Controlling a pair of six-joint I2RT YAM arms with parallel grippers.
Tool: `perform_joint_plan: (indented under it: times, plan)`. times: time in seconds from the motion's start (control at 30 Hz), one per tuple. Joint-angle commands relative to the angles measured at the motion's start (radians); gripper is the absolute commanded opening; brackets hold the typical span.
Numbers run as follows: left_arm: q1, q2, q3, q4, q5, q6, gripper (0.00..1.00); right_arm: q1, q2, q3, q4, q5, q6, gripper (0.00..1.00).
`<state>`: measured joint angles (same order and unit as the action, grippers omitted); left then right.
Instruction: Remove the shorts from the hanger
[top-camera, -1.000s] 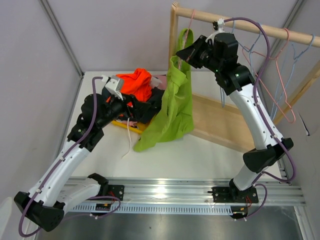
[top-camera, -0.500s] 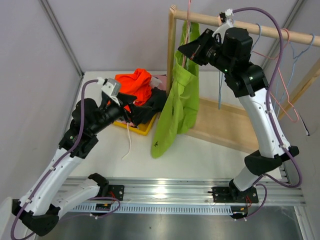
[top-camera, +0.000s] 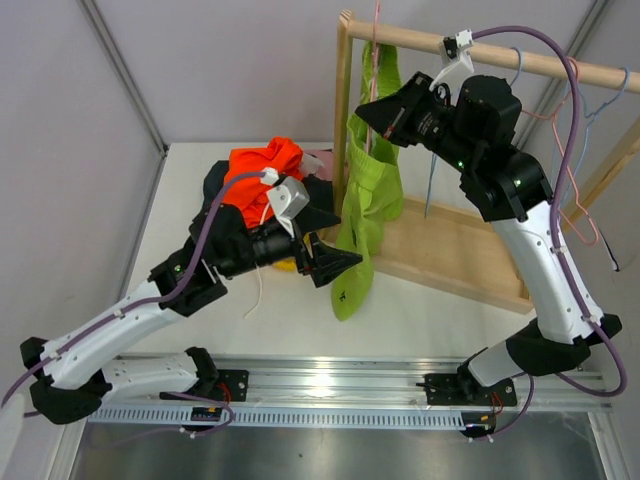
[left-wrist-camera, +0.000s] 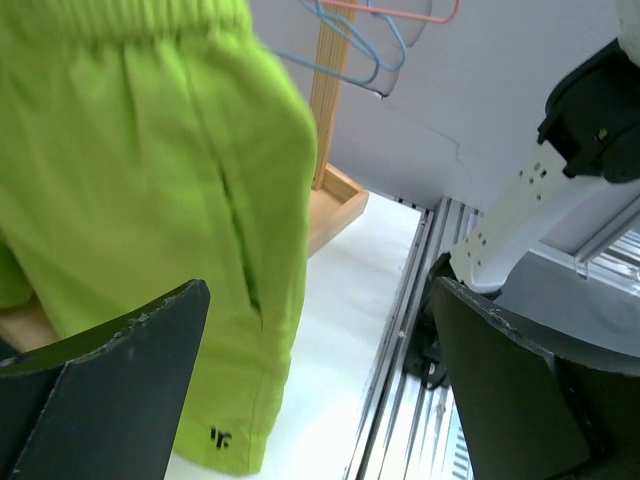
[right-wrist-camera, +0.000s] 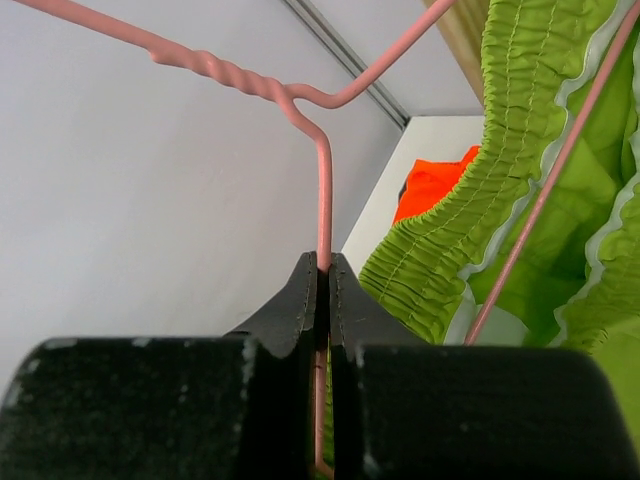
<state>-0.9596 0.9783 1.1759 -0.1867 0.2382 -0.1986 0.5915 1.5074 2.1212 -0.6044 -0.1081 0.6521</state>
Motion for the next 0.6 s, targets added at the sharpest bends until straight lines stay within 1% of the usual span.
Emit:
perform_joint_plan:
  times: [0.0,0.13,0.37,0.43,0.47,0.5,0.57]
  plan:
    - [-0.059,0.055,0.089,0.065,-0.082,0.042,0.99,0.017,-0.079,-0.030,0.163,0.038,-0.034,0.00]
    - [-0.087,0.103,0.110,0.087,-0.149,0.059,0.99,0.022,-0.092,-0.046,0.163,0.041,-0.025,0.00]
    - [-0.090,0.178,0.074,0.171,-0.191,0.053,0.99,0.025,-0.124,-0.064,0.169,0.045,-0.011,0.00]
    - [-0.096,0.194,0.067,0.181,-0.218,0.059,0.95,0.025,-0.130,-0.064,0.167,0.042,-0.005,0.00]
    - [-0.097,0.203,0.065,0.220,-0.243,0.062,0.92,0.025,-0.136,-0.067,0.167,0.038,0.003,0.00]
    - [-0.097,0.206,0.067,0.230,-0.276,0.065,0.80,0.025,-0.141,-0.069,0.167,0.036,0.007,0.00]
    - [-0.097,0.212,0.064,0.256,-0.350,0.065,0.60,0.027,-0.159,-0.092,0.176,0.031,0.014,0.00]
